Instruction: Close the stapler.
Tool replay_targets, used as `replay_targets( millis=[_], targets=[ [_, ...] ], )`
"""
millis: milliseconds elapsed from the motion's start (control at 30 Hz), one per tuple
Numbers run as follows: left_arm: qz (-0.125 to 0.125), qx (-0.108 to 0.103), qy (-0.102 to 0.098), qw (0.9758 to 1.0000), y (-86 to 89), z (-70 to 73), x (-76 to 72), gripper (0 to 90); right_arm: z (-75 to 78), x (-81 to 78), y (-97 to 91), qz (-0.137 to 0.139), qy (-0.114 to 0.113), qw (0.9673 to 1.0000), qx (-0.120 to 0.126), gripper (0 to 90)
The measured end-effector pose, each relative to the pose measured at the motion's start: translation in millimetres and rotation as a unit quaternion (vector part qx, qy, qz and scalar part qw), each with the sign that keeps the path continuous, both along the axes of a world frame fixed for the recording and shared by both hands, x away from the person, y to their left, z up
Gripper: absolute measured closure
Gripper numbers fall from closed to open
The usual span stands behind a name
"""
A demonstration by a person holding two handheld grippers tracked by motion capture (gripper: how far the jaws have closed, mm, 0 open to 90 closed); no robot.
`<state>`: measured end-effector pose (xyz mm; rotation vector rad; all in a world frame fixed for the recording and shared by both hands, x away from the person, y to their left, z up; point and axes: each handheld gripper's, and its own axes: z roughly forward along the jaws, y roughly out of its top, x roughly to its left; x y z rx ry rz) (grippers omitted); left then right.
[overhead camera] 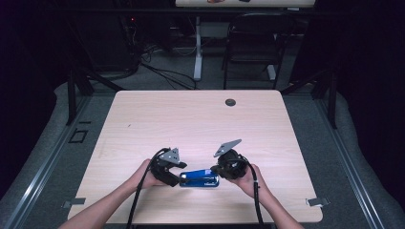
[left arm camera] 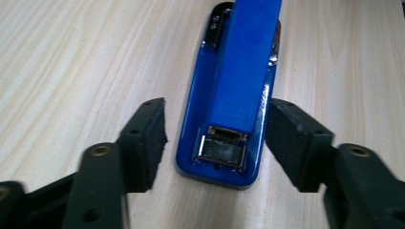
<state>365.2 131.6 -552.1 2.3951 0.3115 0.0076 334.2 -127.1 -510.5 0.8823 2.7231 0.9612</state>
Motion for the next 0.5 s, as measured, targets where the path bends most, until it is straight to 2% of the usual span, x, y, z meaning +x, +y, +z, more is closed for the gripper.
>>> replay_targets(
  millis=[67,100,133,233,267,333,400,433,500],
  targets=[
    [0.014,0.000,-0.002,0.9999,3.9,2.3,2.5,32.7,-0.5,0.4,-0.6,-0.001,0.003,1.0000,0.003,90.0],
    [0.019,-0.008,-0.001,0.9998,5.5,2.2,3.5,29.9,-0.7,0.6,-1.0,-0.002,0.004,1.0000,0.003,90.0],
    [0.031,-0.003,-0.007,0.9995,7.9,3.7,4.9,25.7,-1.3,0.5,-1.0,-0.004,0.006,1.0000,0.006,90.0],
    [0.059,-0.013,-0.002,0.9982,15.9,4.2,10.5,17.8,-4.5,0.4,0.1,0.000,0.012,0.9999,-0.002,90.0],
    [0.072,-0.010,-0.006,0.9973,18.3,4.8,11.4,17.1,-5.8,0.3,0.6,0.001,0.014,0.9999,-0.003,90.0],
    [0.081,-0.021,-0.002,0.9965,23.7,5.5,14.4,15.6,-7.4,-0.8,2.7,0.000,0.014,0.9999,0.002,90.0],
    [0.089,-0.027,-0.002,0.9956,27.7,6.5,16.5,15.3,-6.5,-0.3,2.8,0.004,0.012,0.9999,-0.006,90.0],
    [0.093,-0.027,-0.002,0.9953,29.6,7.3,17.3,15.2,-7.4,-0.5,2.9,-0.001,0.015,0.9999,0.003,90.0],
    [0.099,-0.028,-0.002,0.9947,32.0,7.4,18.2,15.1,-7.0,0.7,1.5,0.002,0.018,0.9998,0.000,90.0]
  ],
)
